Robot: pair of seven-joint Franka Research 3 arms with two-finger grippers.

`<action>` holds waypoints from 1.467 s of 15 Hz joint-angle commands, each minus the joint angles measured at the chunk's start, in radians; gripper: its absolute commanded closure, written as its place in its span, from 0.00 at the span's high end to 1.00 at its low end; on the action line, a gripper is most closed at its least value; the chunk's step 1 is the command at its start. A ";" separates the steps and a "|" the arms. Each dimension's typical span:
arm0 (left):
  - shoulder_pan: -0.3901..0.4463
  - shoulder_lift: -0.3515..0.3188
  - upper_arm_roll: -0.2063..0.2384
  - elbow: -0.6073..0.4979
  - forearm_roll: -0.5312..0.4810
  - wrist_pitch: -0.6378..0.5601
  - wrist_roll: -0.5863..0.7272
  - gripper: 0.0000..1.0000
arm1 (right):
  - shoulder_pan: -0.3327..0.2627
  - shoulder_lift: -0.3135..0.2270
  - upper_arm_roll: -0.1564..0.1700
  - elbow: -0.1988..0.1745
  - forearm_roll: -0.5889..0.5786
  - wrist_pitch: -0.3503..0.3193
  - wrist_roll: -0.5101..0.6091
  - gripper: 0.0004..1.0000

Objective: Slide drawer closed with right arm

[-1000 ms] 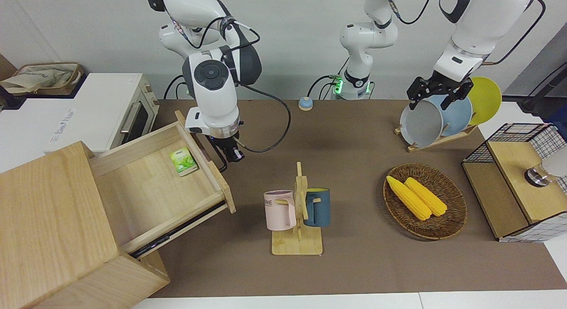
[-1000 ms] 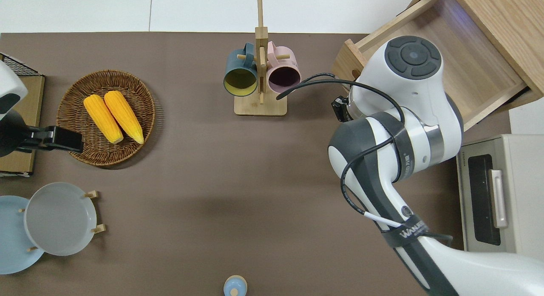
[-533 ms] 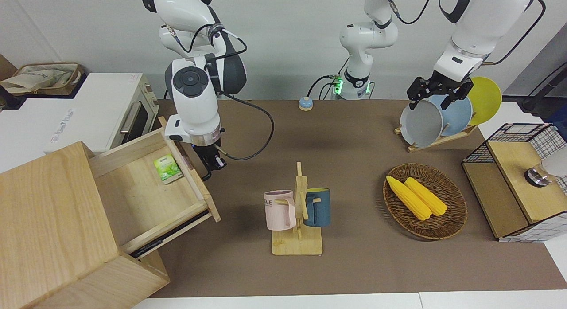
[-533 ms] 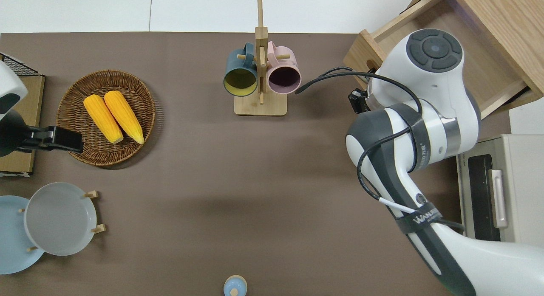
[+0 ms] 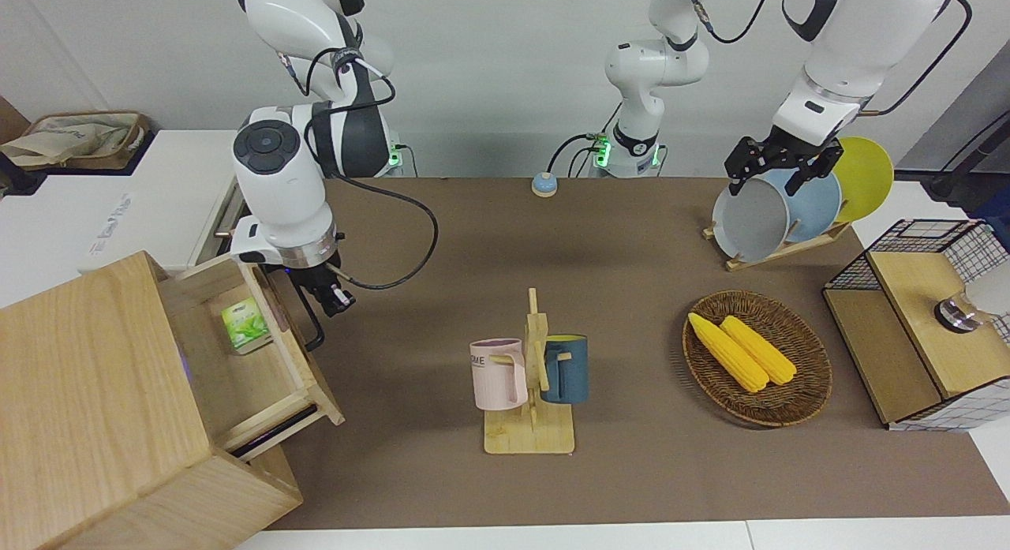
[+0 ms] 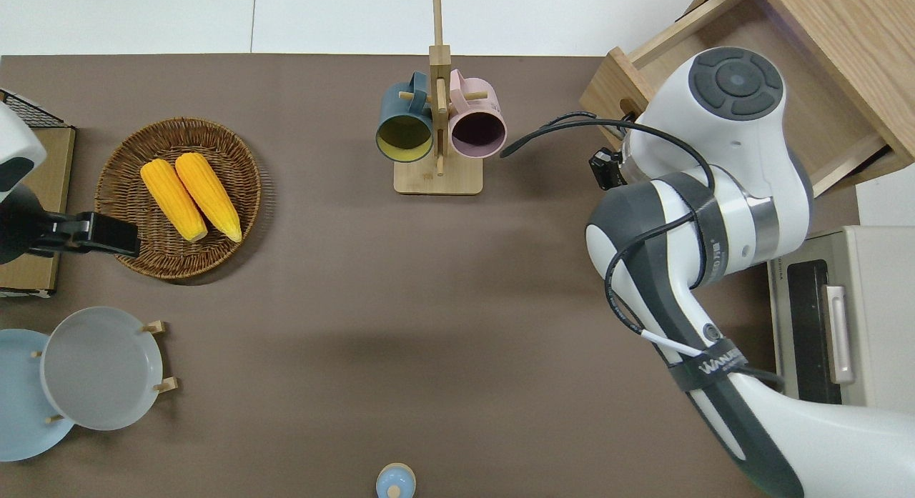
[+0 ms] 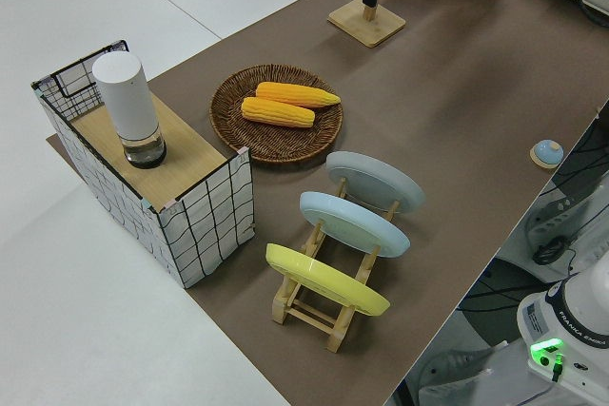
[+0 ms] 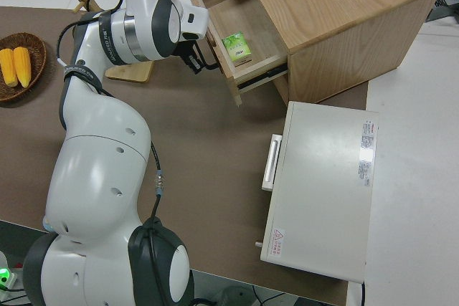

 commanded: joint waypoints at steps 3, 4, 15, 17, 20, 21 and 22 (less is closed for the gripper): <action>0.005 0.011 -0.007 0.026 0.017 -0.020 0.010 0.99 | -0.075 0.015 0.016 0.014 -0.013 0.043 -0.163 0.00; 0.005 0.011 -0.007 0.026 0.017 -0.020 0.010 0.99 | -0.092 0.021 0.016 0.024 -0.013 0.049 -0.192 0.00; 0.005 0.011 -0.007 0.026 0.017 -0.020 0.010 0.99 | -0.198 0.070 0.032 0.086 0.001 0.090 -0.276 0.00; 0.005 0.013 -0.007 0.024 0.017 -0.020 0.010 0.99 | -0.209 0.081 0.034 0.101 0.001 0.089 -0.285 0.00; 0.005 0.011 -0.007 0.024 0.017 -0.020 0.010 0.99 | -0.226 0.081 0.054 0.101 -0.001 0.089 -0.294 0.00; 0.005 0.011 -0.007 0.024 0.017 -0.020 0.010 0.99 | -0.224 0.081 0.054 0.100 0.001 0.086 -0.294 0.00; 0.005 0.011 -0.007 0.024 0.017 -0.020 0.010 0.99 | -0.212 0.079 0.055 0.100 0.004 0.077 -0.289 0.00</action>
